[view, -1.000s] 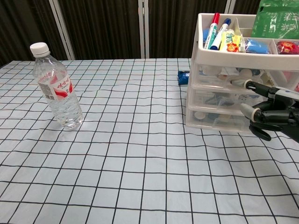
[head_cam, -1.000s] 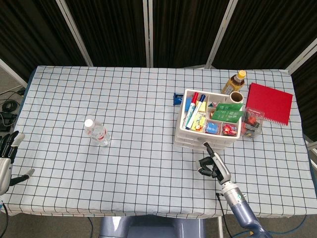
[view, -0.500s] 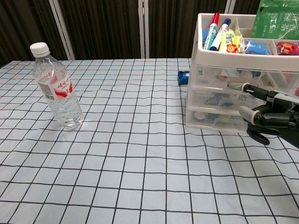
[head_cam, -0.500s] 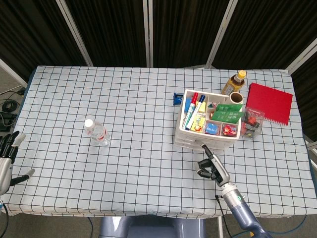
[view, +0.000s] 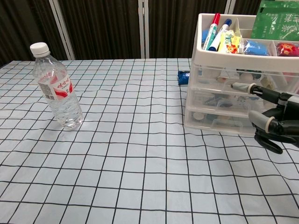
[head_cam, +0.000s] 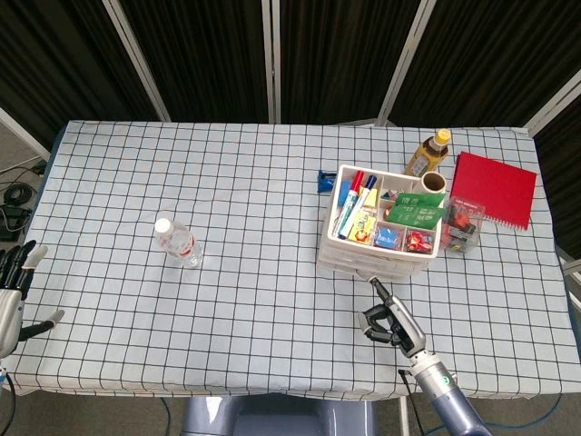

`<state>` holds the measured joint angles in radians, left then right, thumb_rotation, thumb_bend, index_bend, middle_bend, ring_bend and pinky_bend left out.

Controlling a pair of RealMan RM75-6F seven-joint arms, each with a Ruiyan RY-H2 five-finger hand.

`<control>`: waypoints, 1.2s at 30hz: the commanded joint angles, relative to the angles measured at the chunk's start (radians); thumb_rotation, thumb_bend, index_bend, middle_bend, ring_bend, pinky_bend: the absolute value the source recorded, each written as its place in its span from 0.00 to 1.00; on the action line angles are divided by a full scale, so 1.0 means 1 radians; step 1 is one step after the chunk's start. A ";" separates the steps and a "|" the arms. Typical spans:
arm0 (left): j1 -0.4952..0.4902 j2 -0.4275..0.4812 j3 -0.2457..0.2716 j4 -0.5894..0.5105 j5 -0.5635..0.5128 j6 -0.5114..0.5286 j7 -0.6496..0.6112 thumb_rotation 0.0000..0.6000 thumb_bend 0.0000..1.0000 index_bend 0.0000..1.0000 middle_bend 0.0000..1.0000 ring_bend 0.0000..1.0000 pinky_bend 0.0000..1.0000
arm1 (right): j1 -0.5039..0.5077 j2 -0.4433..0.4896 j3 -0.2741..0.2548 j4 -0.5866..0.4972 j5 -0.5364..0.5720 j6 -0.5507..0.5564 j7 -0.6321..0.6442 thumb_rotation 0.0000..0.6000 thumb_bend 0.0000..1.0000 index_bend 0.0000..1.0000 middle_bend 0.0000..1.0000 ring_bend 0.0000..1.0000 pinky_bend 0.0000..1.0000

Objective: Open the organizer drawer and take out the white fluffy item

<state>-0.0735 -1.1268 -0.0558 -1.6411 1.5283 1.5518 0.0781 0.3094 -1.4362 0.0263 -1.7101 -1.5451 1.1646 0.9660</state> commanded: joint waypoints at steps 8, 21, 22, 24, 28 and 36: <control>-0.002 -0.001 -0.002 0.002 -0.005 -0.005 0.000 1.00 0.12 0.00 0.00 0.00 0.00 | -0.012 0.016 -0.014 -0.022 -0.003 0.029 -0.027 1.00 0.48 0.10 0.96 0.97 0.83; -0.002 0.000 -0.001 0.001 -0.003 -0.004 -0.003 1.00 0.12 0.00 0.00 0.00 0.00 | -0.002 -0.052 0.012 0.036 0.062 0.008 -0.088 1.00 0.48 0.03 0.96 0.97 0.83; -0.002 0.001 -0.001 0.001 -0.003 -0.003 -0.004 1.00 0.12 0.00 0.00 0.00 0.00 | -0.001 -0.057 0.015 0.038 0.067 0.006 -0.092 1.00 0.48 0.02 0.96 0.97 0.83; -0.001 0.001 -0.001 0.001 -0.003 -0.003 -0.004 1.00 0.12 0.00 0.00 0.00 0.00 | 0.000 -0.067 0.020 0.045 0.081 0.002 -0.103 1.00 0.48 0.01 0.96 0.97 0.83; -0.002 0.001 -0.001 0.002 -0.005 -0.005 -0.006 1.00 0.12 0.00 0.00 0.00 0.00 | 0.006 -0.083 0.033 0.057 0.104 -0.011 -0.121 1.00 0.48 0.00 0.96 0.97 0.83; -0.001 0.003 0.000 0.000 -0.003 -0.004 -0.008 1.00 0.12 0.00 0.00 0.00 0.00 | 0.017 -0.098 0.063 0.060 0.141 -0.028 -0.146 1.00 0.48 0.00 0.96 0.97 0.83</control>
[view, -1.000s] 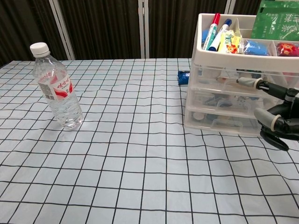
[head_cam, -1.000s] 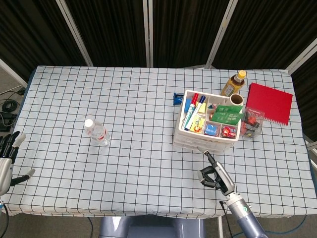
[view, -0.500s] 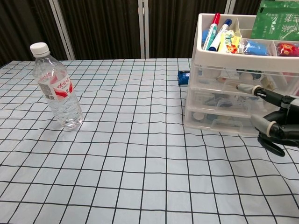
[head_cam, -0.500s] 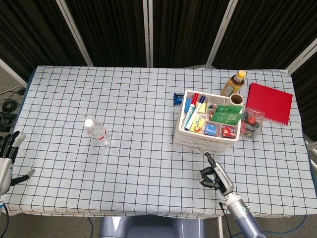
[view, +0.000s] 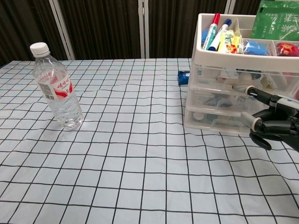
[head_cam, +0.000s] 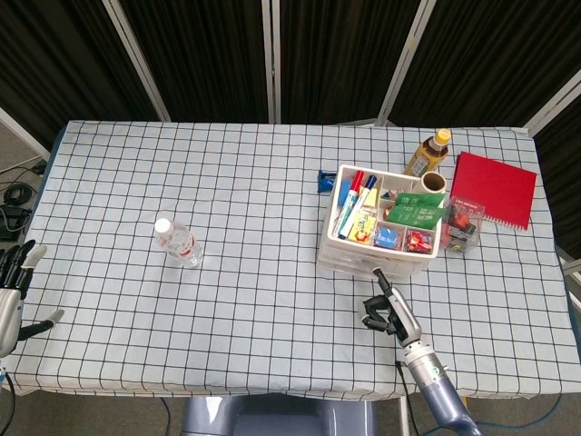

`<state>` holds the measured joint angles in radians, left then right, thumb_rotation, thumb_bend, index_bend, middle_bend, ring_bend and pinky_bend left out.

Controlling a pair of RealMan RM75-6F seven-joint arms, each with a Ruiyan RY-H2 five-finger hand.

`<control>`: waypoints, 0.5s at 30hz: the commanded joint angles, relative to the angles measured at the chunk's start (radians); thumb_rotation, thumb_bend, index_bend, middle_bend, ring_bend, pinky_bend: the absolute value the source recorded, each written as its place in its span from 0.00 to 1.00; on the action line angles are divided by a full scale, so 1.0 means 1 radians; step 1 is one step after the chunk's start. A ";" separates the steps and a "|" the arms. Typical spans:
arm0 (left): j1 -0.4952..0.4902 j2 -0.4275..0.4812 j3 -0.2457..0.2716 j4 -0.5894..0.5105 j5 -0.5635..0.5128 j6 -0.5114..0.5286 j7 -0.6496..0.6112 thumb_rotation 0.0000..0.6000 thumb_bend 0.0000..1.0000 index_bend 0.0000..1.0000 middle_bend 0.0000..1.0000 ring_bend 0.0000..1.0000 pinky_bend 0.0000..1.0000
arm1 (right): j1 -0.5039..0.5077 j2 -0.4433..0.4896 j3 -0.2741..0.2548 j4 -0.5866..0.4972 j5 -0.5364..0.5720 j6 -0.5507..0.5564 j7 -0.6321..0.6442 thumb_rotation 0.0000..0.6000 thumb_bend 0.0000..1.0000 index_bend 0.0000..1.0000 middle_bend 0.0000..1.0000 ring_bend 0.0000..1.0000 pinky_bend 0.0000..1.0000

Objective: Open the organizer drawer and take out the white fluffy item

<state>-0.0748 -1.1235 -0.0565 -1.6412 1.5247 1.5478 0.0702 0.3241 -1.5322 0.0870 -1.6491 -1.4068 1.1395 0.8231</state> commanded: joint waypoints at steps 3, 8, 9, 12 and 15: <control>0.000 -0.001 0.001 0.000 0.001 -0.001 0.002 1.00 0.12 0.00 0.00 0.00 0.00 | 0.005 -0.005 0.007 -0.003 0.009 -0.011 -0.011 1.00 0.48 0.00 0.96 0.97 0.83; -0.001 0.000 0.001 0.001 0.001 -0.002 -0.001 1.00 0.12 0.00 0.00 0.00 0.00 | 0.011 -0.012 0.012 0.000 0.020 -0.027 -0.013 1.00 0.48 0.00 0.96 0.97 0.83; -0.001 0.000 0.001 0.001 0.001 -0.002 -0.001 1.00 0.12 0.00 0.00 0.00 0.00 | 0.012 -0.013 0.012 0.000 0.020 -0.030 -0.011 1.00 0.48 0.01 0.96 0.97 0.83; -0.001 0.000 0.001 0.000 0.001 -0.002 -0.001 1.00 0.12 0.00 0.00 0.00 0.00 | 0.014 -0.016 0.014 0.000 0.019 -0.034 -0.010 1.00 0.48 0.01 0.96 0.97 0.83; -0.001 0.001 0.002 0.000 0.003 -0.001 -0.002 1.00 0.12 0.00 0.00 0.00 0.00 | 0.017 -0.021 0.018 0.002 0.021 -0.036 -0.018 1.00 0.48 0.02 0.96 0.97 0.83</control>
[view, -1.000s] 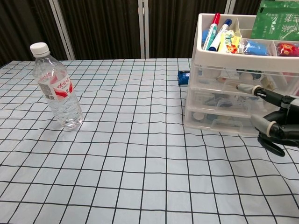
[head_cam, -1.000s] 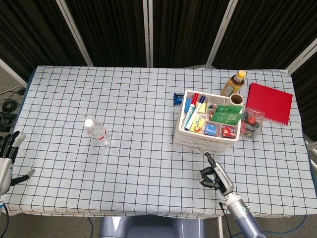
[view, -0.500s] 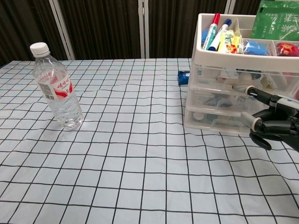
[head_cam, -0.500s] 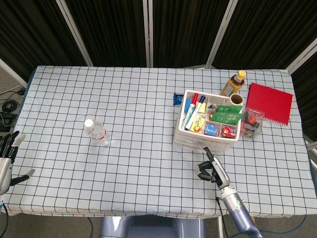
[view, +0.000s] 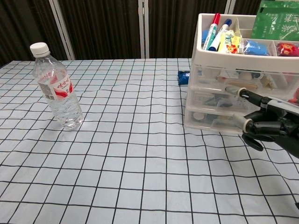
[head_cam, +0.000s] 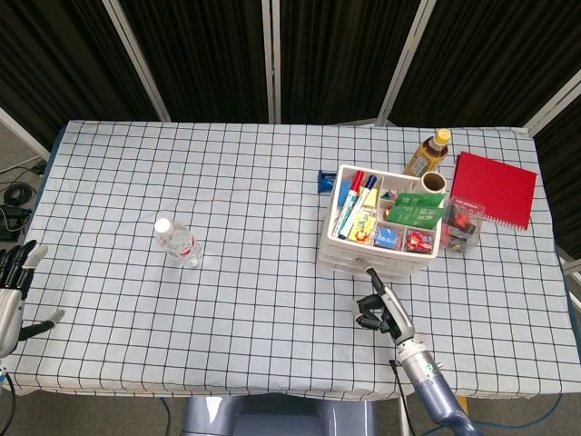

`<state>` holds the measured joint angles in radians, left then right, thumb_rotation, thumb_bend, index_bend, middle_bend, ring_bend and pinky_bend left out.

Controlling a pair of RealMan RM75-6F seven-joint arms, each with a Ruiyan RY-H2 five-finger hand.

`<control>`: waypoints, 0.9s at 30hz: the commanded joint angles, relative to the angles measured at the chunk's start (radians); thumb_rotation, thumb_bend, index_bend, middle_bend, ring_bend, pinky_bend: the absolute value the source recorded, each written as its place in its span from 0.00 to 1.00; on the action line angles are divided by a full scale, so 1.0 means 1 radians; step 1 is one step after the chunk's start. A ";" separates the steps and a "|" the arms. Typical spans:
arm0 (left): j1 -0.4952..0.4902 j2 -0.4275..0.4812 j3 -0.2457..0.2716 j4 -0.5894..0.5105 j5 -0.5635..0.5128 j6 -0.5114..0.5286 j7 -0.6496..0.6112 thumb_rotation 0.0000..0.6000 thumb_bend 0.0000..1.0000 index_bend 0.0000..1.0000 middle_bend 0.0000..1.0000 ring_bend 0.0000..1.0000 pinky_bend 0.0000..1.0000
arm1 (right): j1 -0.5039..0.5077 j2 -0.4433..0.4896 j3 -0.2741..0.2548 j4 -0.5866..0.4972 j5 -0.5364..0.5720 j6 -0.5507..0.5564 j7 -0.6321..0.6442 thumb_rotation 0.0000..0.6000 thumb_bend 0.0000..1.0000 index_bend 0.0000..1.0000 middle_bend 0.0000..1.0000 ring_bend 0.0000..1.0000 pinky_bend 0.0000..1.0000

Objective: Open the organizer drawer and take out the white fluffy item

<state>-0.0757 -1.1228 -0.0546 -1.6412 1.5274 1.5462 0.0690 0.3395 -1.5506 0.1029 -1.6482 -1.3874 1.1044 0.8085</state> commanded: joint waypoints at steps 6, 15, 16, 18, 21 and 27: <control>0.000 0.001 0.000 0.000 0.001 0.000 -0.003 1.00 0.12 0.00 0.00 0.00 0.00 | 0.007 -0.009 0.010 0.001 0.005 -0.008 -0.012 1.00 0.48 0.02 0.96 0.97 0.83; -0.001 0.001 0.002 0.000 0.001 -0.004 0.000 1.00 0.12 0.00 0.00 0.00 0.00 | 0.015 -0.012 0.012 -0.016 0.005 -0.023 -0.017 1.00 0.49 0.05 0.96 0.97 0.83; -0.002 0.001 0.002 0.000 0.000 -0.005 0.001 1.00 0.12 0.00 0.00 0.00 0.00 | 0.017 -0.012 0.012 -0.020 0.003 -0.026 -0.015 1.00 0.50 0.06 0.96 0.97 0.83; -0.002 0.001 0.003 -0.001 -0.001 -0.007 0.002 1.00 0.12 0.00 0.00 0.00 0.00 | 0.019 -0.011 0.011 -0.026 0.000 -0.029 -0.015 1.00 0.50 0.10 0.96 0.97 0.83; -0.003 0.001 0.003 -0.001 -0.002 -0.008 0.002 1.00 0.12 0.00 0.00 0.00 0.00 | 0.020 -0.006 0.009 -0.034 -0.005 -0.030 -0.012 1.00 0.51 0.14 0.96 0.97 0.83; -0.004 0.002 0.003 -0.002 -0.005 -0.013 0.005 1.00 0.12 0.00 0.00 0.00 0.00 | 0.017 0.009 -0.003 -0.052 -0.022 -0.030 0.003 1.00 0.51 0.16 0.96 0.97 0.83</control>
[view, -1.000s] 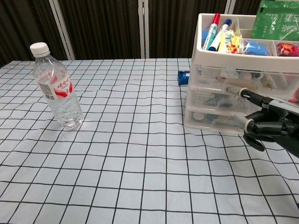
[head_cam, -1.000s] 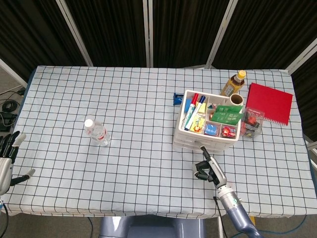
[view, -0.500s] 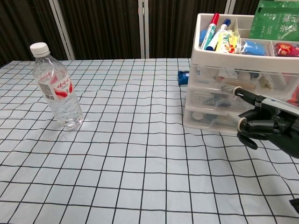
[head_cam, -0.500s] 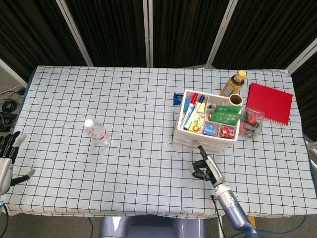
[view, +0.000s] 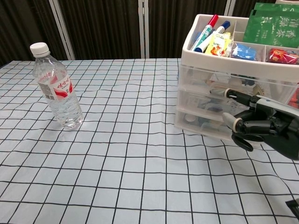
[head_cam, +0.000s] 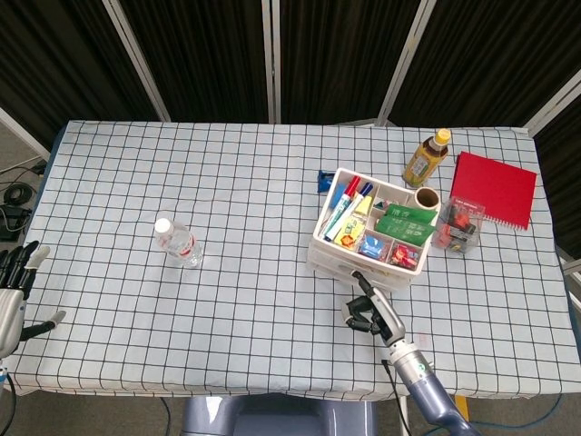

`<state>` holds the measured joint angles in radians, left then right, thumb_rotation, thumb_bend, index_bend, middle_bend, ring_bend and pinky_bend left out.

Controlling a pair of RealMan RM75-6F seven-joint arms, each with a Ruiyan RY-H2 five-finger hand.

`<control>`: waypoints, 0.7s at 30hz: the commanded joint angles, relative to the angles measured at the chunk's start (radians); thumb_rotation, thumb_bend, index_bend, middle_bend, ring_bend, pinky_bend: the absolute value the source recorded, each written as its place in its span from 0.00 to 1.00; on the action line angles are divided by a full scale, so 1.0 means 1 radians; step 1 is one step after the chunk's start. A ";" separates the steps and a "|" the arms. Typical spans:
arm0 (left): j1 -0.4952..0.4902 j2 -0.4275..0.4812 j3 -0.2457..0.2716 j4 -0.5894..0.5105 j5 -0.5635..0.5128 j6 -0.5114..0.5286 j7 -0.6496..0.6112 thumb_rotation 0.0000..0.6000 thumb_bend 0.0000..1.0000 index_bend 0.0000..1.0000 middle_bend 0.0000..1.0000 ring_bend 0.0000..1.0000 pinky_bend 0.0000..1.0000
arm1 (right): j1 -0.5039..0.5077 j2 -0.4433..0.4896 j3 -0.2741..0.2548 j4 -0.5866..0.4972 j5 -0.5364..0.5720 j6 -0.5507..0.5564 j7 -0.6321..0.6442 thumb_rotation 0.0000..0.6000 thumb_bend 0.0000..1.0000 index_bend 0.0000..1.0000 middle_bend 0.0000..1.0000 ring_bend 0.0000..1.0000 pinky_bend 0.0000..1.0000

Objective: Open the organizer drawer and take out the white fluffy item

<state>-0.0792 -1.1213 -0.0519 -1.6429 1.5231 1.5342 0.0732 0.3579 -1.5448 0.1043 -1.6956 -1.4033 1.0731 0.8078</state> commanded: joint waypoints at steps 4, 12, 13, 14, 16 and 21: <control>0.000 0.000 0.001 -0.002 -0.001 -0.001 0.004 1.00 0.12 0.00 0.00 0.00 0.00 | -0.005 0.008 -0.018 -0.012 -0.022 0.006 0.008 1.00 0.51 0.16 0.96 0.97 0.83; -0.002 -0.001 0.001 -0.001 -0.003 -0.005 0.005 1.00 0.12 0.00 0.00 0.00 0.00 | -0.020 0.015 -0.059 -0.023 -0.070 0.028 0.017 1.00 0.51 0.16 0.96 0.97 0.83; -0.002 -0.001 0.001 -0.001 -0.003 -0.005 0.005 1.00 0.12 0.00 0.00 0.00 0.00 | -0.021 0.016 -0.066 -0.024 -0.078 0.031 0.018 1.00 0.51 0.16 0.96 0.97 0.83; -0.002 -0.001 0.001 -0.001 -0.003 -0.005 0.005 1.00 0.12 0.00 0.00 0.00 0.00 | -0.023 0.018 -0.072 -0.026 -0.086 0.034 0.020 1.00 0.51 0.16 0.96 0.97 0.83; -0.002 -0.001 0.001 -0.002 -0.003 -0.005 0.006 1.00 0.12 0.00 0.00 0.00 0.00 | -0.027 0.020 -0.084 -0.030 -0.102 0.043 0.022 1.00 0.51 0.16 0.96 0.97 0.83; -0.002 -0.001 0.001 -0.003 -0.004 -0.005 0.007 1.00 0.12 0.00 0.00 0.00 0.00 | -0.033 0.027 -0.109 -0.038 -0.132 0.055 0.023 1.00 0.51 0.16 0.96 0.97 0.83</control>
<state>-0.0807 -1.1223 -0.0509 -1.6455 1.5195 1.5295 0.0801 0.3266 -1.5192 -0.0011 -1.7319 -1.5318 1.1258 0.8302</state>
